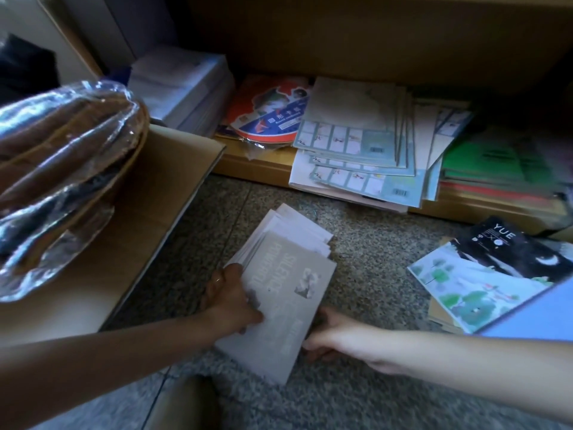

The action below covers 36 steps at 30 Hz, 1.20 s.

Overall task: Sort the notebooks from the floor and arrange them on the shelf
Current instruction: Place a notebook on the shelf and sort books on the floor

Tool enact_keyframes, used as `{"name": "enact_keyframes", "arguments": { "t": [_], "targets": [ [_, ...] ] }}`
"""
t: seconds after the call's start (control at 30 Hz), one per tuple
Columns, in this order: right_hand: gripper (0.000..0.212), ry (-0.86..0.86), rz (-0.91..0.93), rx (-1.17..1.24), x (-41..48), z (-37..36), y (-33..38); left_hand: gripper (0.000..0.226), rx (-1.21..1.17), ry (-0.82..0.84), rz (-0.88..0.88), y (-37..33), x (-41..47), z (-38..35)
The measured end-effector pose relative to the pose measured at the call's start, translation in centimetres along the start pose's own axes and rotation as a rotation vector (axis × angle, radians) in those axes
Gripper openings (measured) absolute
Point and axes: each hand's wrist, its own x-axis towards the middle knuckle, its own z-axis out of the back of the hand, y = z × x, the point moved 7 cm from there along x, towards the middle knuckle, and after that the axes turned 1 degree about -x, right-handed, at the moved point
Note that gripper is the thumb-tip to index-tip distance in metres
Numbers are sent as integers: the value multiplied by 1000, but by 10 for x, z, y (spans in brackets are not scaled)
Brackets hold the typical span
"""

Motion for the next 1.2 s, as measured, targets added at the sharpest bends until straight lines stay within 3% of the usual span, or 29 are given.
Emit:
{"name": "enact_keyframes", "arguments": {
  "t": [0.07,0.27,0.37,0.47,0.53,0.67,0.77,0.87,1.1,1.2],
  "targets": [
    [68,-11,12,4,1,0,-2,102,-7,-2,-3,-1,-1,1],
    [77,-86,42,63,-14,11,-5,96,-50,69,-21,-9,-9,-3],
    [65,-172,78,125,-27,29,-8,102,-43,168,-35,-16,-18,-18],
    [65,-238,97,173,-39,45,-15,92,-84,204,-83,-24,-34,-31],
    [67,-237,90,152,-46,45,-19,74,-185,150,-134,-28,-43,-31],
    [44,-251,160,173,-53,38,-13,58,-600,131,-228,-47,-59,-14],
    [38,-405,284,198,-62,47,15,59,-866,240,-379,-79,-79,17],
    [34,-498,410,269,-73,61,53,60,-900,306,-537,-102,-96,56],
    [20,-586,667,311,-116,86,168,38,-945,306,-458,-129,-117,121],
    [18,-606,797,193,-134,85,212,35,-1052,143,-526,-146,-120,163]
  ]
}}
